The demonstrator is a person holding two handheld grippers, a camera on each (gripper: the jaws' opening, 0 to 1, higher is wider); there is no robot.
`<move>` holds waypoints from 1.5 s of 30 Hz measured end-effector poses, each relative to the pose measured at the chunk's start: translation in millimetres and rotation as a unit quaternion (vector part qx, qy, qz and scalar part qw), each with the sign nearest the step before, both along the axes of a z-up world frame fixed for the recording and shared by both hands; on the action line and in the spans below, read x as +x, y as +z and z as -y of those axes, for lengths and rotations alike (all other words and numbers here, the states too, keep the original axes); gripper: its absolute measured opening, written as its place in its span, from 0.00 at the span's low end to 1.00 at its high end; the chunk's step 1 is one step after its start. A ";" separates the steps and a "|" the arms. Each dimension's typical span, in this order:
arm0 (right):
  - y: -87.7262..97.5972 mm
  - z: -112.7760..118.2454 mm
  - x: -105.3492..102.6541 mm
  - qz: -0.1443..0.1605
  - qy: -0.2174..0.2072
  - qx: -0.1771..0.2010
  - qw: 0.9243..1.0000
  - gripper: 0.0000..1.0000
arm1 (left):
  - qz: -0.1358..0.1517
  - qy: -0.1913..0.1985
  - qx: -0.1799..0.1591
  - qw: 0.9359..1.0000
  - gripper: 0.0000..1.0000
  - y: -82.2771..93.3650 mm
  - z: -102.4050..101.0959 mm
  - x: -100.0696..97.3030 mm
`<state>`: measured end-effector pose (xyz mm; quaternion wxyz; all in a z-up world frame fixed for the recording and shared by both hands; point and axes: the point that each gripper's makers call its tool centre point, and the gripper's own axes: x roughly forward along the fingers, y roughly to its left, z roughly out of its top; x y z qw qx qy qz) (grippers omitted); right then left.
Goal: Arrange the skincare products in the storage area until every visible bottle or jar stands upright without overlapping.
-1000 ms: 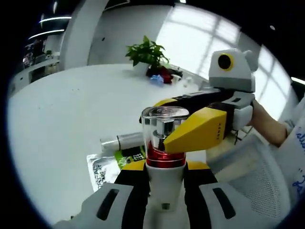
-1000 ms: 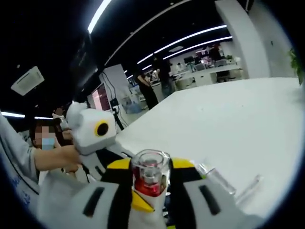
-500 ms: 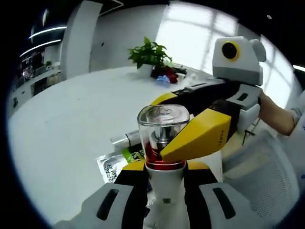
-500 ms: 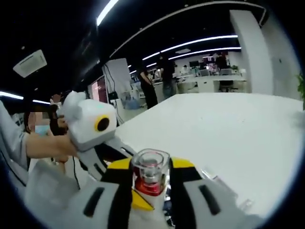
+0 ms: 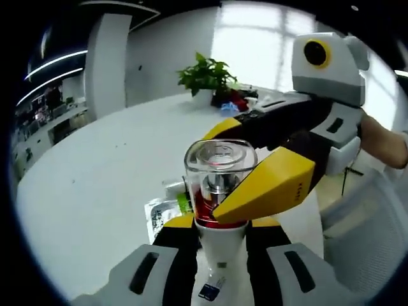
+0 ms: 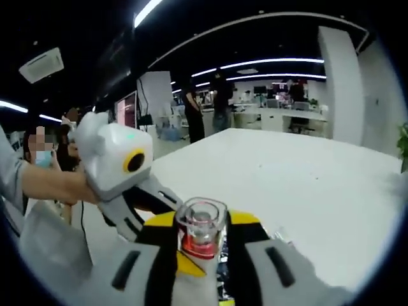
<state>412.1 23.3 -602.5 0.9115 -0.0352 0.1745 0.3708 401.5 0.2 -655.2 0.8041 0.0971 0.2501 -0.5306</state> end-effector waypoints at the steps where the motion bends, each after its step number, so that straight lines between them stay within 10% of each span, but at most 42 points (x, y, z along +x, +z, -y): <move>1: 0.1 3.0 1.1 0.000 -0.001 -0.001 1.000 0.28 | 0.002 -0.002 0.001 1.000 0.25 0.0 0.7 -0.2; 27: 5.8 22.9 -36.5 0.059 0.020 -0.027 0.998 0.29 | 0.044 -0.117 -0.037 0.991 0.25 0.1 26.5 -37.4; 45: 7.1 32.8 -43.2 0.051 0.004 -0.043 0.998 0.29 | 0.053 -0.123 -0.040 0.990 0.27 -0.1 37.8 -39.0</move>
